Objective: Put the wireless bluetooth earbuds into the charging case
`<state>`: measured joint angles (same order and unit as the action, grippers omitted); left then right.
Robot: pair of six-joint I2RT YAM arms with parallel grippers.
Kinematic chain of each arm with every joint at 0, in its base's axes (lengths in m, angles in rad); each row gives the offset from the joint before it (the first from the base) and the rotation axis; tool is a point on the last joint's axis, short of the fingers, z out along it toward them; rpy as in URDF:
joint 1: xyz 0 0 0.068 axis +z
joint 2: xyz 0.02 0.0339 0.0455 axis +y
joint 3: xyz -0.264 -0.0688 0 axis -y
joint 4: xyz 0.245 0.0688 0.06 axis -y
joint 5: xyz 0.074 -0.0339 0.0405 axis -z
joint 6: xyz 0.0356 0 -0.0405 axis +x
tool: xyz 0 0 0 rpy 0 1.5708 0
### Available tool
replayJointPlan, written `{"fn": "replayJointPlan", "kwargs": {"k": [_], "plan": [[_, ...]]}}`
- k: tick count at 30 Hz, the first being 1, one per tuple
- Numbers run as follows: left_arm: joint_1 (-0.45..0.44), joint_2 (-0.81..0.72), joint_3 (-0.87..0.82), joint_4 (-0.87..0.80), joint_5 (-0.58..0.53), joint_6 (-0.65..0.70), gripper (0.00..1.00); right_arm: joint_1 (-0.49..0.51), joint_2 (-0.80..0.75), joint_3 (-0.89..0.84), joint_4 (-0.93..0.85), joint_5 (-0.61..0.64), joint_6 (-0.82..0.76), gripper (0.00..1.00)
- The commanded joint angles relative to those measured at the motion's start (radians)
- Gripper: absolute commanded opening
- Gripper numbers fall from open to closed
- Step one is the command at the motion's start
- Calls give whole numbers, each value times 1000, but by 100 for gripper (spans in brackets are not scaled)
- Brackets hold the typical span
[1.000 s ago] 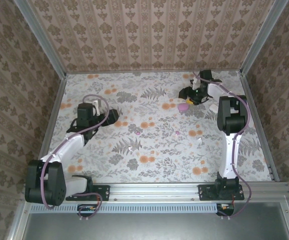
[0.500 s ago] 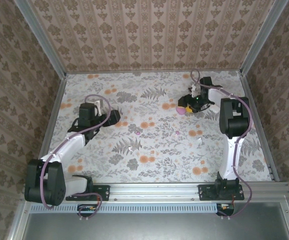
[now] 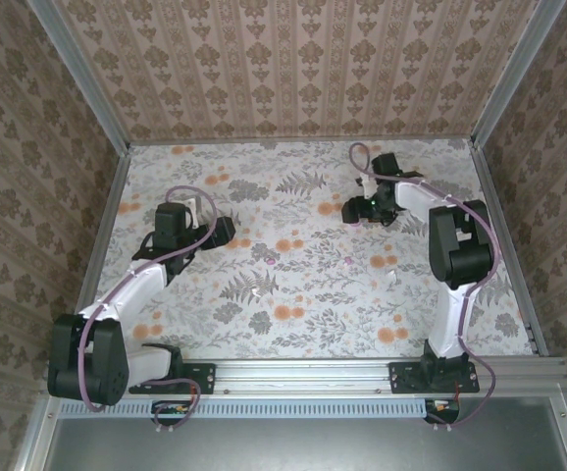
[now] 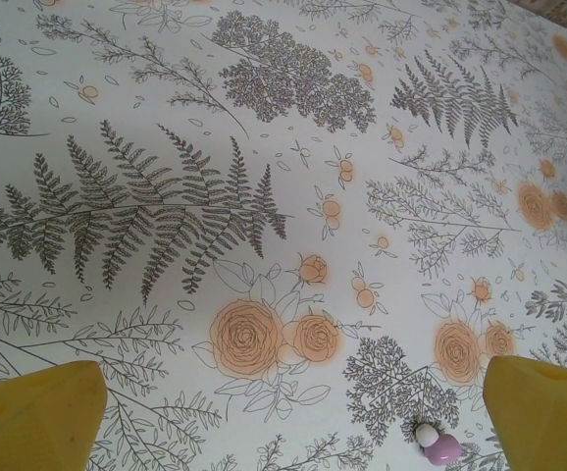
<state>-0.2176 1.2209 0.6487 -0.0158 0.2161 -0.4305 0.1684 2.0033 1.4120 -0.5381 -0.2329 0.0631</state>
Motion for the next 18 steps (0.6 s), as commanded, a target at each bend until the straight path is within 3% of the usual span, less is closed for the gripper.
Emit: {"fn": "replayJointPlan", "kwargs": {"k": [1,7,18], "plan": [[-8,-26,9,-4,-14,11,100,48,-16,15,-22,189,-81,75],[-7,-42,-2,-17,-30,21,100,73,19,46,-48,249,-86,73],[-8,-49,-9,-19,-43,25,100,84,65,106,-82,251,-94,67]]}}
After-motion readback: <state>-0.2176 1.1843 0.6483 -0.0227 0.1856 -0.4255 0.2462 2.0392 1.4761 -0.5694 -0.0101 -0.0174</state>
